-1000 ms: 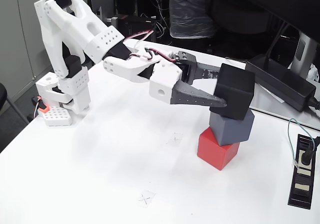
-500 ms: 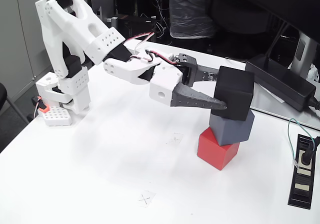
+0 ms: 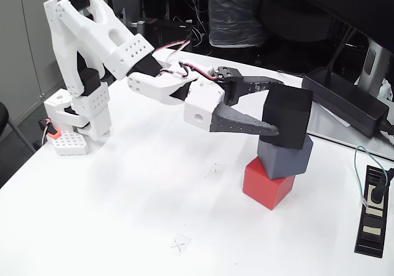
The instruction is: Stack the three blocks in an ordered color.
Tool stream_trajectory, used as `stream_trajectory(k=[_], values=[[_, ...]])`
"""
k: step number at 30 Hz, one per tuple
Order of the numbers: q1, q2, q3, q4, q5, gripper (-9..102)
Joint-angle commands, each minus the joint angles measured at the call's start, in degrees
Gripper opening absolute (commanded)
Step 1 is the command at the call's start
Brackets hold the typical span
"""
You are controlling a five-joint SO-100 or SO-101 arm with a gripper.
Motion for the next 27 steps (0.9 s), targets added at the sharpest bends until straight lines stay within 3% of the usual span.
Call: stream_trajectory(k=[1, 19, 27], values=[[0.53, 0.7, -0.18, -1.14, -0.53, 45], [6.33, 21.36, 8.0, -0.88, 0.18, 45], [6.15, 37.88, 9.05, -0.26, 11.16, 45]])
